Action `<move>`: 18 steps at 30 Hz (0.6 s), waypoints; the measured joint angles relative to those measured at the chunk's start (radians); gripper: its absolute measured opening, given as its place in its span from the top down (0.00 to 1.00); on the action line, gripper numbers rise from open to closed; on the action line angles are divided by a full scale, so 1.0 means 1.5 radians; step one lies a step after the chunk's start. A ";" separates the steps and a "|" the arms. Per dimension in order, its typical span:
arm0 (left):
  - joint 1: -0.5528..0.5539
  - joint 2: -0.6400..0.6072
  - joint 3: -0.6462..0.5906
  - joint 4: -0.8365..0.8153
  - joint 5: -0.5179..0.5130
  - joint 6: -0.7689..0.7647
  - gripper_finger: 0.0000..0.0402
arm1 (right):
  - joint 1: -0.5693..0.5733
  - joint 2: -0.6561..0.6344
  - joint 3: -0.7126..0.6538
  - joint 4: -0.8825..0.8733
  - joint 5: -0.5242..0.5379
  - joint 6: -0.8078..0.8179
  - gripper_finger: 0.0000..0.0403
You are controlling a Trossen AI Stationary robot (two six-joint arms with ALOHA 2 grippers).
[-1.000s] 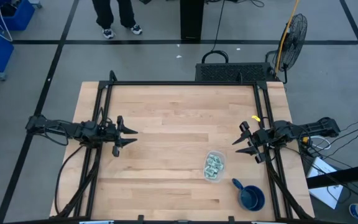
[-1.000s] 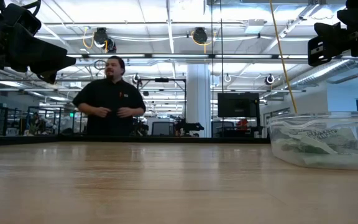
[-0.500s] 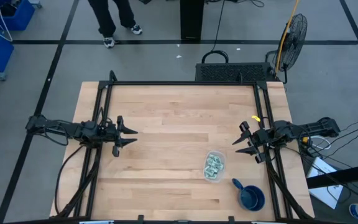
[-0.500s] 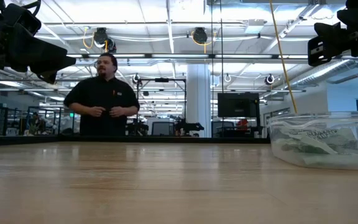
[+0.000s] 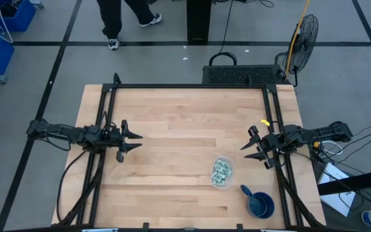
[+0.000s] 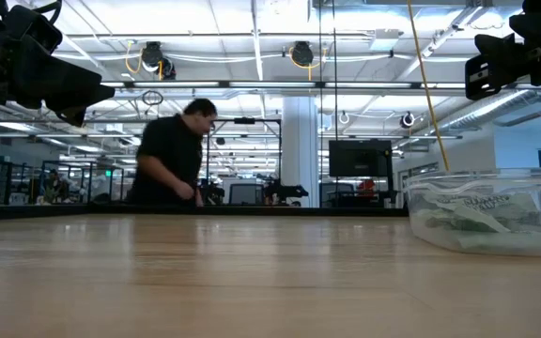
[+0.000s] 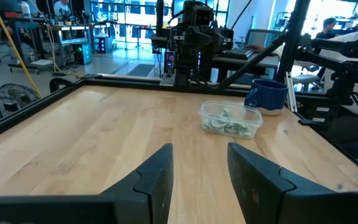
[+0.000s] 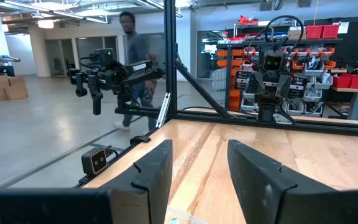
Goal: Pick and place Stevia / Truvia into bins
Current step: Return to Home Position
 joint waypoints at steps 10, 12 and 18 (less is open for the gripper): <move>0.000 0.000 0.000 0.000 0.000 0.000 0.61 | 0.000 0.000 0.000 0.000 0.000 0.000 0.63; 0.000 0.000 0.000 0.000 0.000 0.000 0.61 | 0.000 0.000 0.000 0.000 0.000 0.000 0.63; 0.000 0.000 0.000 0.000 0.000 0.000 0.61 | 0.000 0.000 0.000 0.000 0.000 0.000 0.63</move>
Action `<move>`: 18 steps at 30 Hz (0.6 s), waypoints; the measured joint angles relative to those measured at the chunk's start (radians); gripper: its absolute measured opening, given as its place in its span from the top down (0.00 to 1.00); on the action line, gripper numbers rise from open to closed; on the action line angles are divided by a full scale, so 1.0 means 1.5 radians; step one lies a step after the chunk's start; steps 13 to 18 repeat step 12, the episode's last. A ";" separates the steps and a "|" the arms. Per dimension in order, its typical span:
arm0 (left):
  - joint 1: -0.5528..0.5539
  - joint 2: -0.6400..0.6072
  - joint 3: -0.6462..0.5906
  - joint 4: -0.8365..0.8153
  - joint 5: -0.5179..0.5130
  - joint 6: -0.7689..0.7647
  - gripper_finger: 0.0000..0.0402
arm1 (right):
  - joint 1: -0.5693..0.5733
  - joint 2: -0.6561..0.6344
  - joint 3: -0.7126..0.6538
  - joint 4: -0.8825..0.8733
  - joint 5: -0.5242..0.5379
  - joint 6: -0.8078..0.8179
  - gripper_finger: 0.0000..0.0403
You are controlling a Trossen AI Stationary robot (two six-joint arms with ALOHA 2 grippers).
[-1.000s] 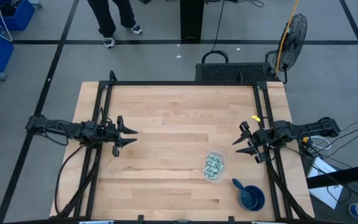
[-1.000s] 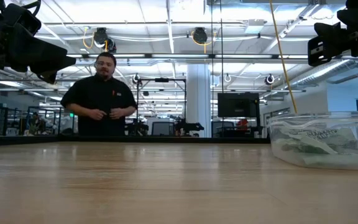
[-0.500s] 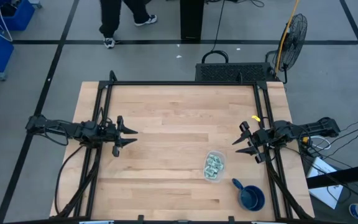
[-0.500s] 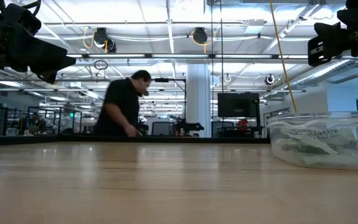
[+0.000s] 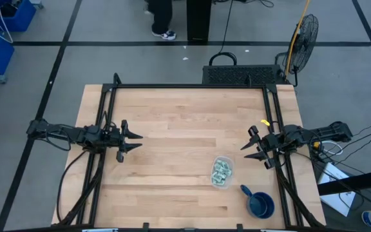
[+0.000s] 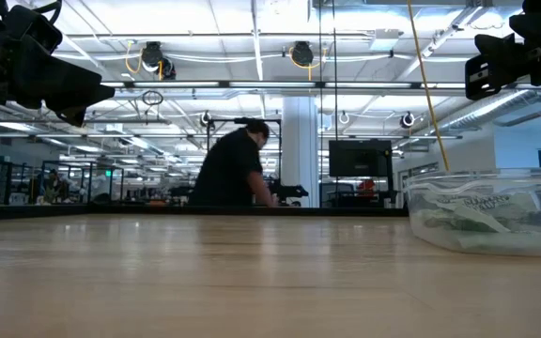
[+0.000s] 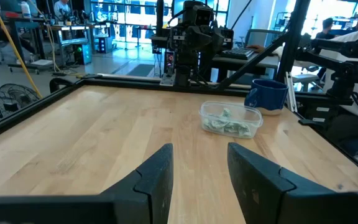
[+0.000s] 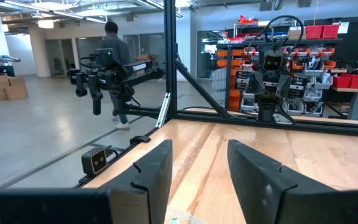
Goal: Pick and place Stevia / Truvia into bins
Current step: Return to Home Position
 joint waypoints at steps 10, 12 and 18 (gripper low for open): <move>0.000 0.000 0.000 0.000 0.000 0.000 0.61 | 0.000 0.000 0.000 0.000 0.000 0.000 0.63; 0.000 0.000 0.000 0.000 0.000 0.000 0.61 | 0.000 0.000 0.000 0.000 0.000 0.000 0.63; 0.000 0.000 0.000 0.000 0.000 0.000 0.61 | 0.000 0.000 0.000 0.000 0.000 0.000 0.63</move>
